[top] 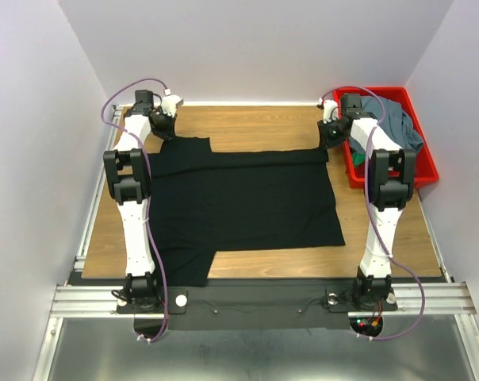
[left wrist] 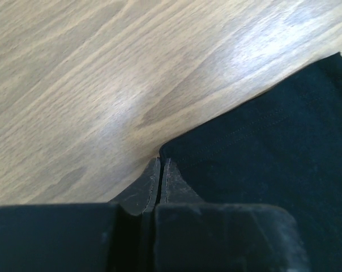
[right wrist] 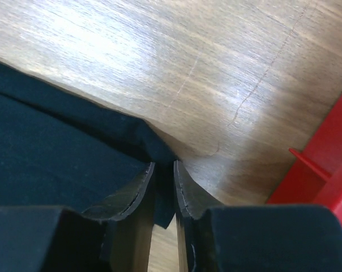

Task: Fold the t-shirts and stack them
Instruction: Fold the tshirt

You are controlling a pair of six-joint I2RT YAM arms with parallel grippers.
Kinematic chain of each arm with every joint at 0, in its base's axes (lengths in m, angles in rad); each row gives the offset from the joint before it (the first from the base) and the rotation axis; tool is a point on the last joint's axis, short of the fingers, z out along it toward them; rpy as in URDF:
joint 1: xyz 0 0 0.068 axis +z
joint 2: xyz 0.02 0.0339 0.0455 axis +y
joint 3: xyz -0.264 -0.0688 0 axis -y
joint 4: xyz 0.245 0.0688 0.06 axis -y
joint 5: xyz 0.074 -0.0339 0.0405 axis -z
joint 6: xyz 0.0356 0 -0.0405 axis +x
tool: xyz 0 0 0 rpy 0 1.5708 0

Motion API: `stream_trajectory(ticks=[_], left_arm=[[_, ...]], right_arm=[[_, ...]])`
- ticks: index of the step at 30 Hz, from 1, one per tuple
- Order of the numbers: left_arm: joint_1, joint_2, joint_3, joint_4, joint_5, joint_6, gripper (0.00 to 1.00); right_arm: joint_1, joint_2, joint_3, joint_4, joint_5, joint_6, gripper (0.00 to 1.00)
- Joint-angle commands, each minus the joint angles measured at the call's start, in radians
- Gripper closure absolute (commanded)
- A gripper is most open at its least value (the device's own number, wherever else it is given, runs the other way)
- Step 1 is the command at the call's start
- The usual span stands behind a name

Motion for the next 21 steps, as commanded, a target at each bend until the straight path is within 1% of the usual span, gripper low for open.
stream_trajectory(ticks=[1, 5, 7, 8, 10, 11, 13, 14, 16, 17, 20, 21], left_arm=[[0.005, -0.159, -0.002, -0.011, 0.079, 0.010, 1.00], [0.003, -0.258, -0.073, -0.014, 0.122, 0.045, 1.00], [0.005, -0.319, -0.146, -0.024, 0.129, 0.071, 1.00], [0.005, -0.339, -0.147, -0.024, 0.132, 0.082, 1.00], [0.003, -0.398, -0.211, -0.039, 0.141, 0.129, 1.00], [0.003, -0.419, -0.264, -0.042, 0.143, 0.143, 1.00], [0.003, -0.486, -0.323, -0.047, 0.143, 0.189, 1.00], [0.003, -0.511, -0.387, -0.051, 0.145, 0.209, 1.00], [0.005, -0.587, -0.459, -0.053, 0.146, 0.262, 1.00], [0.005, -0.615, -0.537, -0.048, 0.146, 0.281, 1.00], [0.005, -0.722, -0.660, -0.040, 0.149, 0.345, 1.00], [0.005, -0.745, -0.738, -0.031, 0.145, 0.382, 1.00]], right_arm=[[-0.002, -0.075, 0.009, -0.012, -0.003, -0.010, 0.78], [-0.002, -0.092, -0.002, -0.015, 0.000, -0.019, 0.78], [-0.002, -0.103, -0.012, -0.017, 0.002, -0.028, 0.79], [-0.002, -0.108, -0.013, -0.017, 0.003, -0.031, 0.79], [-0.002, -0.115, -0.026, -0.020, 0.005, -0.037, 0.83], [-0.004, -0.124, -0.037, -0.020, 0.006, -0.042, 0.87], [-0.002, -0.137, -0.051, -0.022, 0.013, -0.057, 0.91], [-0.002, -0.152, -0.069, -0.022, 0.016, -0.071, 0.95], [-0.002, -0.172, -0.091, -0.023, 0.016, -0.085, 0.99], [-0.002, -0.181, -0.103, -0.023, 0.016, -0.092, 1.00], [-0.002, -0.218, -0.166, -0.022, 0.016, -0.126, 1.00], [-0.002, -0.229, -0.183, -0.022, 0.014, -0.138, 0.99]])
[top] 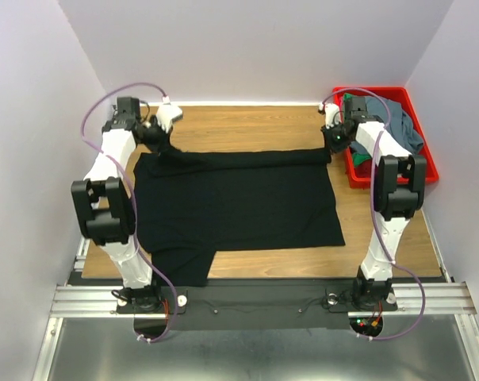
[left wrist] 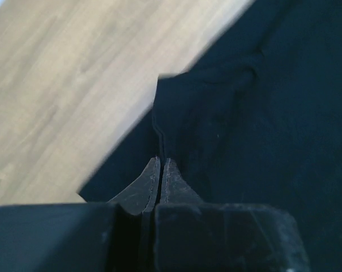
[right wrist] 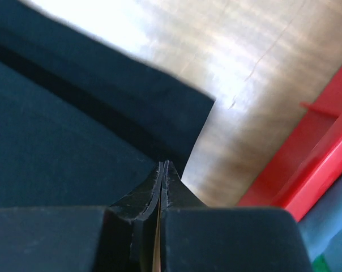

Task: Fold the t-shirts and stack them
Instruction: Fold the tshirt

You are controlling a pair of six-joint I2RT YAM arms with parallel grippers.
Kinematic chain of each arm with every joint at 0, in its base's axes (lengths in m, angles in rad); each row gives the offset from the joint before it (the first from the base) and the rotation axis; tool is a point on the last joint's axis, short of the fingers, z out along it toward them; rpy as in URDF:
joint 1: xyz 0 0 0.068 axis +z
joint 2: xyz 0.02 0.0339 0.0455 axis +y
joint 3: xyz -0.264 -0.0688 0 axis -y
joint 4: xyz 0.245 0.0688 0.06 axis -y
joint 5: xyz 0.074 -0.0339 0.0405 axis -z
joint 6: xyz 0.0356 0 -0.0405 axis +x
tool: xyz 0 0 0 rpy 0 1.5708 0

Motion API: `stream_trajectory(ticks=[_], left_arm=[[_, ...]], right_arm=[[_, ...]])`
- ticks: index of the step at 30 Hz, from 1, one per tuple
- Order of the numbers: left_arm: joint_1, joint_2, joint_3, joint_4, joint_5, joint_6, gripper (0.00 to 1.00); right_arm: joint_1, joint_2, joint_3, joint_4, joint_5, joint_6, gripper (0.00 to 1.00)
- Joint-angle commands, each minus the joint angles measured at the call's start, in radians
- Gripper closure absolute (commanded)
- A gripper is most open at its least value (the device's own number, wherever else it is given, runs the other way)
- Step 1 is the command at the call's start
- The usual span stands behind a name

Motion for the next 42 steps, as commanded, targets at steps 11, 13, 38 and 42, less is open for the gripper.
stream_trajectory(ticks=[11, 13, 38, 42], left_arm=[[0.004, -0.322, -0.584, 0.061, -0.051, 0.423, 1.00], [0.004, -0.359, -0.657, 0.102, -0.080, 0.462, 0.96], [0.011, 0.053, -0.064, -0.103, 0.185, 0.061, 0.31], [-0.009, 0.115, -0.019, -0.149, 0.202, 0.093, 0.31]], right_arm=[[-0.004, -0.116, -0.240, 0.006, 0.046, -0.201, 0.99], [-0.003, -0.113, -0.258, 0.007, 0.069, -0.227, 1.00], [-0.004, -0.132, -0.102, -0.065, -0.137, -0.069, 0.48], [-0.003, -0.123, -0.102, -0.063, -0.135, -0.069, 0.49]])
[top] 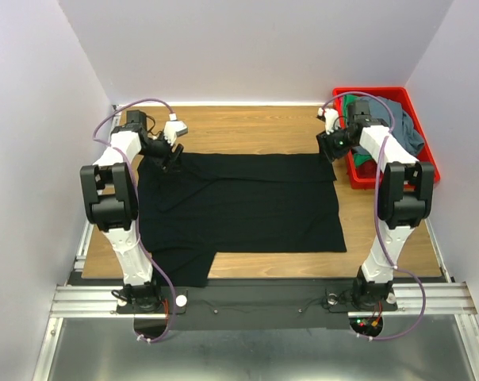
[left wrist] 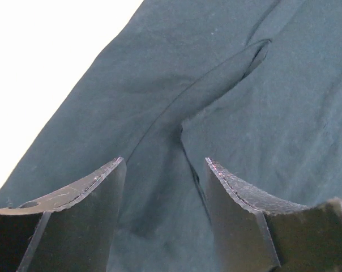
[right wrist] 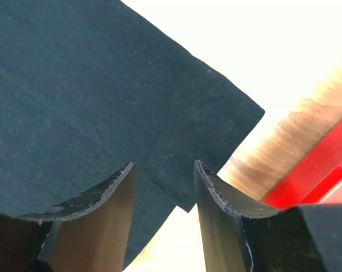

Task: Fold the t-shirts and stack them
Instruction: Fold the tshirt

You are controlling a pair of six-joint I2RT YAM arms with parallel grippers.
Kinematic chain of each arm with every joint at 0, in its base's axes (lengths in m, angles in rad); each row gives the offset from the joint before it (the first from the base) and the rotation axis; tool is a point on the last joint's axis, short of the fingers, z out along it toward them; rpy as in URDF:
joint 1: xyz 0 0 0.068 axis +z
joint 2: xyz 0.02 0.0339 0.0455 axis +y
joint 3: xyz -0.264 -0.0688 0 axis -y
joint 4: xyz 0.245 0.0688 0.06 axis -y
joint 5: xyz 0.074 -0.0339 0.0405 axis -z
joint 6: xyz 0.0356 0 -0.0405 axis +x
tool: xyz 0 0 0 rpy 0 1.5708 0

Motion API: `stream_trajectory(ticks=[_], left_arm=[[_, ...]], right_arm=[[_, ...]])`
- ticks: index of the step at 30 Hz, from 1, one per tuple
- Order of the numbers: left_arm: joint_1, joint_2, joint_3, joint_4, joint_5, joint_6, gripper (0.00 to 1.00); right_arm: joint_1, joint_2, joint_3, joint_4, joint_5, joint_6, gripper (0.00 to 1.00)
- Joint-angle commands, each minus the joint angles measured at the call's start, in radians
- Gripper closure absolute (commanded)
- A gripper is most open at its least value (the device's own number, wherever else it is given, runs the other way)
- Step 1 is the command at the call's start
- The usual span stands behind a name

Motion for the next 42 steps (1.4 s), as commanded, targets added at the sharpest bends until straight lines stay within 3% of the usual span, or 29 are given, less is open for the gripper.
stream_trajectory(ticks=[1, 9, 11, 13, 14, 17, 28, 29, 30, 31, 35, 37, 42], left_arm=[[-0.022, 0.022, 0.068, -0.087, 0.071, -0.005, 0.31], [-0.053, 0.078, 0.046, -0.100, 0.075, 0.012, 0.35], [-0.061, 0.082, 0.040, -0.104, 0.075, 0.019, 0.42], [-0.075, 0.082, 0.039, -0.129, 0.075, 0.036, 0.53], [-0.075, 0.079, 0.039, -0.149, 0.080, 0.055, 0.68], [-0.105, 0.055, 0.034, -0.199, 0.101, 0.090, 1.00], [-0.231, -0.120, -0.122, -0.279, 0.122, 0.138, 1.00], [-0.243, -0.131, -0.130, -0.276, 0.108, 0.135, 0.96], [-0.243, -0.139, -0.147, -0.265, 0.102, 0.132, 0.85], [-0.233, -0.158, -0.156, -0.243, 0.088, 0.092, 0.66], [-0.184, -0.185, -0.141, -0.108, 0.028, -0.002, 0.38], [-0.165, -0.159, -0.058, -0.107, 0.007, -0.014, 0.30], [-0.128, 0.010, 0.182, -0.158, -0.062, -0.010, 0.26]], right_arm=[[-0.003, 0.014, 0.030, -0.012, -0.020, 0.015, 0.49], [-0.003, 0.027, 0.035, -0.012, -0.008, 0.010, 0.49], [-0.003, 0.027, 0.036, -0.012, -0.006, 0.010, 0.50], [-0.003, 0.032, 0.042, -0.012, -0.003, 0.010, 0.50], [-0.003, 0.034, 0.045, -0.013, -0.001, 0.010, 0.50], [-0.003, 0.037, 0.055, -0.012, 0.002, 0.012, 0.52], [-0.002, 0.063, 0.091, -0.015, -0.035, 0.042, 0.56], [-0.003, 0.064, 0.091, -0.015, -0.041, 0.045, 0.55], [-0.005, 0.064, 0.091, -0.015, -0.043, 0.047, 0.55], [-0.003, 0.067, 0.091, -0.015, -0.043, 0.045, 0.55], [-0.003, 0.067, 0.085, -0.015, -0.043, 0.044, 0.51], [-0.003, 0.064, 0.082, -0.017, -0.043, 0.044, 0.50], [-0.003, 0.058, 0.065, -0.017, -0.037, 0.041, 0.45]])
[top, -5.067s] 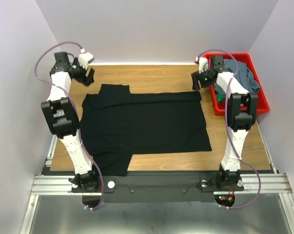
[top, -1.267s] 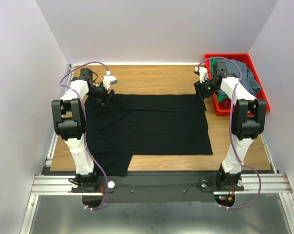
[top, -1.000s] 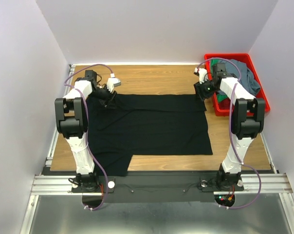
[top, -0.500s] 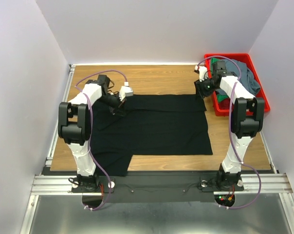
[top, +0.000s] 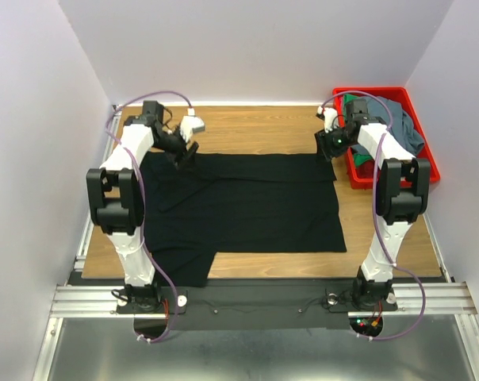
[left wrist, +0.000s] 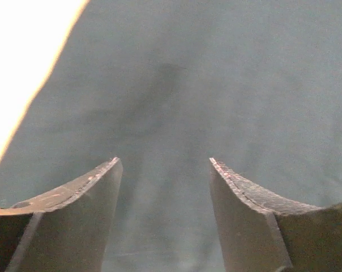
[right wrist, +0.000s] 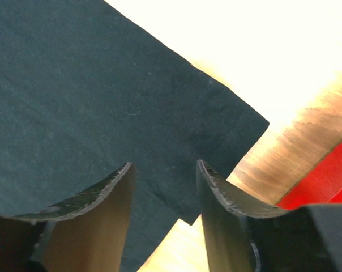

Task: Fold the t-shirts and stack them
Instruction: Fold the tshirt

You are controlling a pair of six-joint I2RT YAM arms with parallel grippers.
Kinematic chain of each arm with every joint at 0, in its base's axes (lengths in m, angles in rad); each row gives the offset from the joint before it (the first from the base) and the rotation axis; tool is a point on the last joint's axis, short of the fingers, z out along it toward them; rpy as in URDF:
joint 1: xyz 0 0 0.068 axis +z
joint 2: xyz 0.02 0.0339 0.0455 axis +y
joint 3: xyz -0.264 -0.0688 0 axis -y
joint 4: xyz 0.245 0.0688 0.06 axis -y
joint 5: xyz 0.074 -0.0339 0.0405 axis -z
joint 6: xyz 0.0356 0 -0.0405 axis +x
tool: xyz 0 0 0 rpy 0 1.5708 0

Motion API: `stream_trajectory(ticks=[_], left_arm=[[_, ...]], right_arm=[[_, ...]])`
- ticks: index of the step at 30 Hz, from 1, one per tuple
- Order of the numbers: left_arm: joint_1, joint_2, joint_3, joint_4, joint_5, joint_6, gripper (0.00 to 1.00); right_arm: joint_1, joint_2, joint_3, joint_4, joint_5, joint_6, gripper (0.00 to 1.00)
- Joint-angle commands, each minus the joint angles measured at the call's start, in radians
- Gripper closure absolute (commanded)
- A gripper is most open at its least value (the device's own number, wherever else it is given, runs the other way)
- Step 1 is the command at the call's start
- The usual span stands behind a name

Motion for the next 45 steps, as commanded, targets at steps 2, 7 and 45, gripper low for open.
stream_trajectory(ticks=[2, 7, 45], left_arm=[[0.024, 0.152, 0.207, -0.019, -0.081, 0.006, 0.25], [0.024, 0.249, 0.289, -0.054, -0.127, 0.048, 0.28], [-0.040, 0.053, -0.023, -0.088, -0.064, 0.102, 0.66]], right_arm=[[-0.005, -0.004, 0.005, -0.002, -0.010, -0.001, 0.43], [-0.002, -0.016, -0.008, -0.004, 0.003, -0.015, 0.37], [-0.003, -0.004, -0.015, -0.004, 0.012, -0.021, 0.38]])
